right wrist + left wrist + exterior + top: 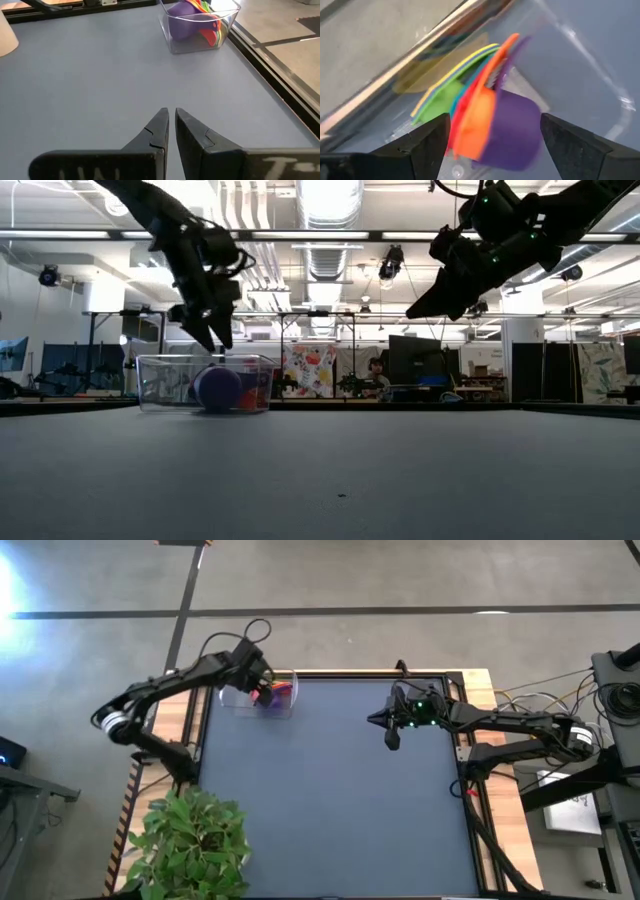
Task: Nest measuring cups in basket
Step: Remove the nested measuring cups from the transparent bin
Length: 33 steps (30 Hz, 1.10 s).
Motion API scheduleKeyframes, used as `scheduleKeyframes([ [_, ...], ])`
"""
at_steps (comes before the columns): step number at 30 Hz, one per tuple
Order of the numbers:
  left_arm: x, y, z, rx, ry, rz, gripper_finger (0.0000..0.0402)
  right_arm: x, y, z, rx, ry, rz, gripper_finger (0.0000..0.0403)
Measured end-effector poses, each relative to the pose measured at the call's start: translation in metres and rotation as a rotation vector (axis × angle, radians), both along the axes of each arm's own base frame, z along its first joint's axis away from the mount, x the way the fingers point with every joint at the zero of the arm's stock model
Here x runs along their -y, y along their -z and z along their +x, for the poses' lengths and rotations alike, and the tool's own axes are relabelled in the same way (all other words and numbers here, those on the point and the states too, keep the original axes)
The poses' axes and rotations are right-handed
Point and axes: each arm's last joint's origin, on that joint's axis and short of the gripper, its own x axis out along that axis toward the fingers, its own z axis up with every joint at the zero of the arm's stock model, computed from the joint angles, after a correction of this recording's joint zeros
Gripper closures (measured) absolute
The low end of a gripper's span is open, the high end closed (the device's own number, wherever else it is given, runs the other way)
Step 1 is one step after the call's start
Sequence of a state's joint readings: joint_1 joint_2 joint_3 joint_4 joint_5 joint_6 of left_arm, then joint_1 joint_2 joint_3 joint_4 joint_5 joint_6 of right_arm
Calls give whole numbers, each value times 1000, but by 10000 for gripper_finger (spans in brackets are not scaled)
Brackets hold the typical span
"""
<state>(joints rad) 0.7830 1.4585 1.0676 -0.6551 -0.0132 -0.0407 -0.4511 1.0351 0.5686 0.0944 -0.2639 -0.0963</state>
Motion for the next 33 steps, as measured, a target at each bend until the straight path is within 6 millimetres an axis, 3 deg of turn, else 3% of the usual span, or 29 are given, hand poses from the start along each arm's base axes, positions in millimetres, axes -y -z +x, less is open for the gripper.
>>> scheduleKeyframes([
  [6, -24, 8, 0, -57, -21, -32, 109, 0, 1, 0, -6, -2, 4, 381],
  [12, -34, 13, -1, -82, -14, -39, 109, 0, 1, 0, -9, -2, 5, 381],
  [25, -32, 12, 1, -52, 31, -103, 109, 0, 1, 0, -10, -6, -2, 381],
  [33, -20, 6, 17, -72, 24, -58, 109, 0, 1, 0, -9, -6, -3, 381],
])
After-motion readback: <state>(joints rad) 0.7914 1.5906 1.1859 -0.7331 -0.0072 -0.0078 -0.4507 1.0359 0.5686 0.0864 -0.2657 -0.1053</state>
